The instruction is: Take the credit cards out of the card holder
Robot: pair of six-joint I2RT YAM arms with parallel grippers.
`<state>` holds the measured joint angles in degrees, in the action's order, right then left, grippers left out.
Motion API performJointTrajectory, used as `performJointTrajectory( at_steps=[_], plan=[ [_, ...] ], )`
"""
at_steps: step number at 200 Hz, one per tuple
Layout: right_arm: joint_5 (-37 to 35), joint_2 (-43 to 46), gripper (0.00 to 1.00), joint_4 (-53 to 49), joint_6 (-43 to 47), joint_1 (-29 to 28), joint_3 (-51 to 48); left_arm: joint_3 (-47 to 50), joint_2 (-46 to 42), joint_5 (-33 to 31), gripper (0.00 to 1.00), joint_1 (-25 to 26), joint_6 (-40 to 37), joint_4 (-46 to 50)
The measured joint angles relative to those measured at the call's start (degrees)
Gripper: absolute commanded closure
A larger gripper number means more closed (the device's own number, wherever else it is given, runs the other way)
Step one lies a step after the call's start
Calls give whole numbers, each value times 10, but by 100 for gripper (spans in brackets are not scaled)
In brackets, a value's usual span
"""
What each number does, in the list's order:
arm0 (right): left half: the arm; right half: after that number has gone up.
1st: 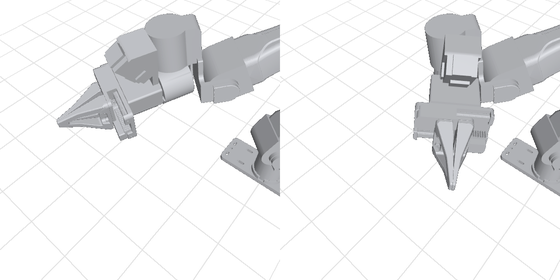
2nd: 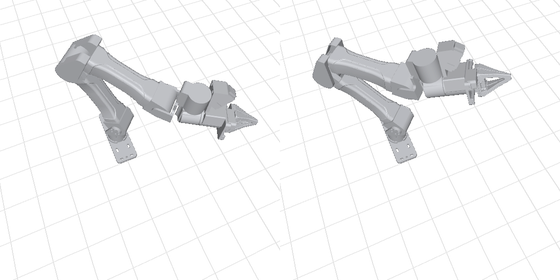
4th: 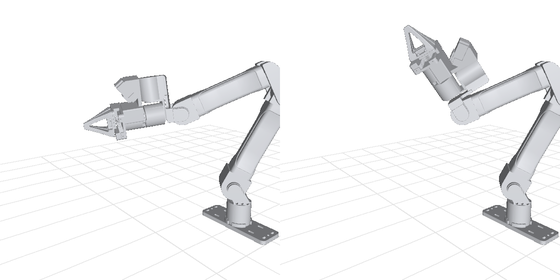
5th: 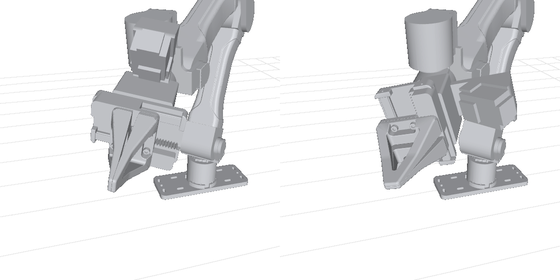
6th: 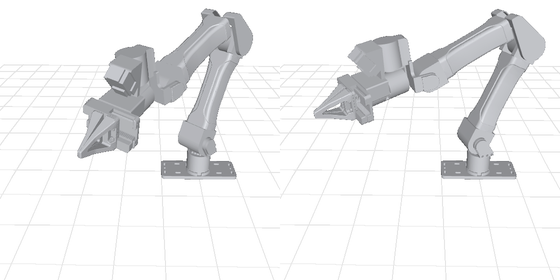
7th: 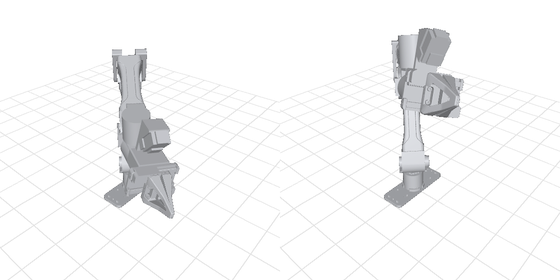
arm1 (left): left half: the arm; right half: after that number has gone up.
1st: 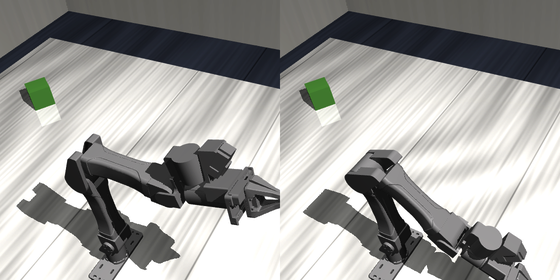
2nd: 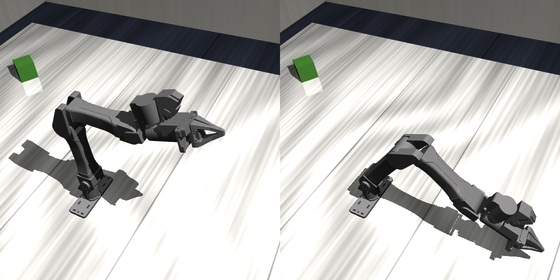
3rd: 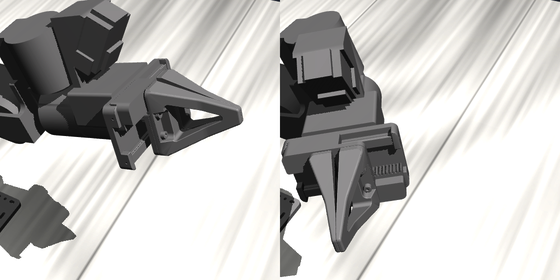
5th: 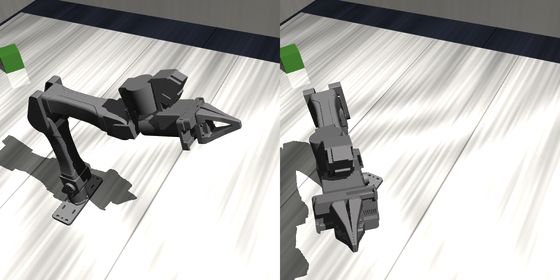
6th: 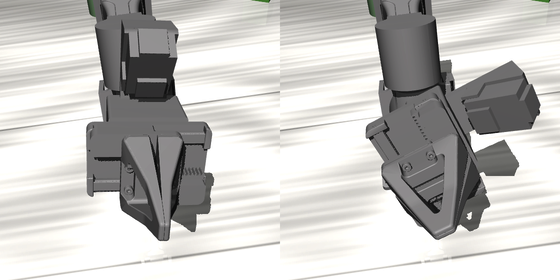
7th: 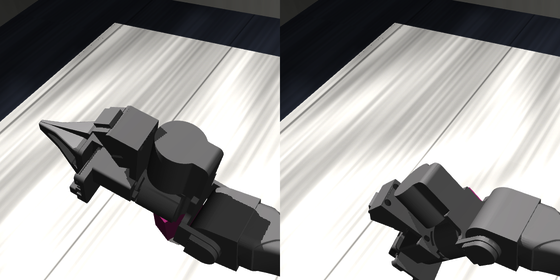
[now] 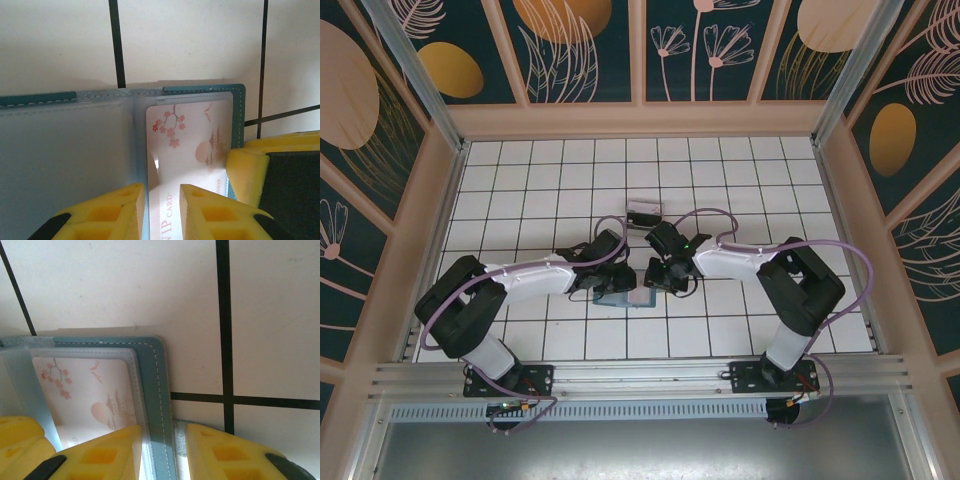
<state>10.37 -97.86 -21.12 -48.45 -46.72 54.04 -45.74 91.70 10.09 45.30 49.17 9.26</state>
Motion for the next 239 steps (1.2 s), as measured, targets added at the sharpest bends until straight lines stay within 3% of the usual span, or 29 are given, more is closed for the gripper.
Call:
performJointTrajectory(
  at_steps=[90,141,239],
  plan=[
    [-6,6,65,4,-6,0,-5,-4,14,0,75,0,0,12],
    [-5,2,75,6,-6,0,-6,-10,15,6,74,0,0,14],
    [-2,2,83,15,-5,0,-10,-18,27,13,74,-3,0,12]
  ],
)
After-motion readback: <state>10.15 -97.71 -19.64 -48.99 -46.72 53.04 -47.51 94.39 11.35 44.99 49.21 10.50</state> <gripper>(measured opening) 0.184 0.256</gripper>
